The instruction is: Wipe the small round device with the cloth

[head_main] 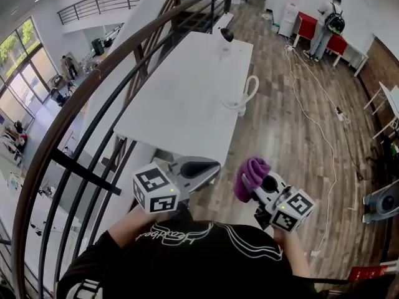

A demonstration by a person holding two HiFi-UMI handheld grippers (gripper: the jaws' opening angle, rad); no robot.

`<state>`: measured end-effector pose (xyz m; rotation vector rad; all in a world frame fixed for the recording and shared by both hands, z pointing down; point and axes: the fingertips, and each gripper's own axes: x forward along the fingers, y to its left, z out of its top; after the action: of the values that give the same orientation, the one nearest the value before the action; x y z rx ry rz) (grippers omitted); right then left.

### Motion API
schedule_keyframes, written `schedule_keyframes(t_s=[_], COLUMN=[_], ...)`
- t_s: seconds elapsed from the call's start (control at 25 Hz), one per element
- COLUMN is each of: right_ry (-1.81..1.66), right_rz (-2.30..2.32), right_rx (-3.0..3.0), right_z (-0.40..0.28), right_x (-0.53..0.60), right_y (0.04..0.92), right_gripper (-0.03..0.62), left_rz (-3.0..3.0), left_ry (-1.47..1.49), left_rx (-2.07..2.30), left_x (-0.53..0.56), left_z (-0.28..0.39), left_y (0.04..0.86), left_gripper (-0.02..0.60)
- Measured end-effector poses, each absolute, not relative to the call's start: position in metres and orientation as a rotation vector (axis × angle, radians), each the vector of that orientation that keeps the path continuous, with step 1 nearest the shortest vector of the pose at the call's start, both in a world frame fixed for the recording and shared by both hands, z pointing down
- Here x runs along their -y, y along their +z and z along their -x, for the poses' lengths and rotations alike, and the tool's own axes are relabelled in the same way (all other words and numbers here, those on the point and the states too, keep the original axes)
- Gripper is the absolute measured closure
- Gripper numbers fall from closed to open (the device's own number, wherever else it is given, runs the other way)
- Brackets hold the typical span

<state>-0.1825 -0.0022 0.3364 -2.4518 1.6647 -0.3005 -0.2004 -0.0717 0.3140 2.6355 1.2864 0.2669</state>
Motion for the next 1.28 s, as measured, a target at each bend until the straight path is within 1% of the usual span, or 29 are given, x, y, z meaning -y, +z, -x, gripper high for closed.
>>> schedule_keyframes(t_s=[0.2,0.52,1.28], right_ry=[-0.300,-0.302,-0.319], right_rz=[2.441,2.455,2.448], right_rx=[-1.668,-1.663,-1.613], right_z=[0.205,0.217,0.194], right_x=[-0.015,-0.002,0.015], right_y=[0.340,0.338,0.340], right_gripper=[0.536,0.536,0.536], left_rz=[-2.631,-2.609,-2.581], left_ry=[0.283,0.283,0.290], left_rx=[-1.292,-1.319,-1.326], left_x=[0.052,0.059,0.079], left_z=[0.222,0.231,0.207], left_y=[0.318,0.317,0.321], left_gripper=[0.574,0.574,0.574])
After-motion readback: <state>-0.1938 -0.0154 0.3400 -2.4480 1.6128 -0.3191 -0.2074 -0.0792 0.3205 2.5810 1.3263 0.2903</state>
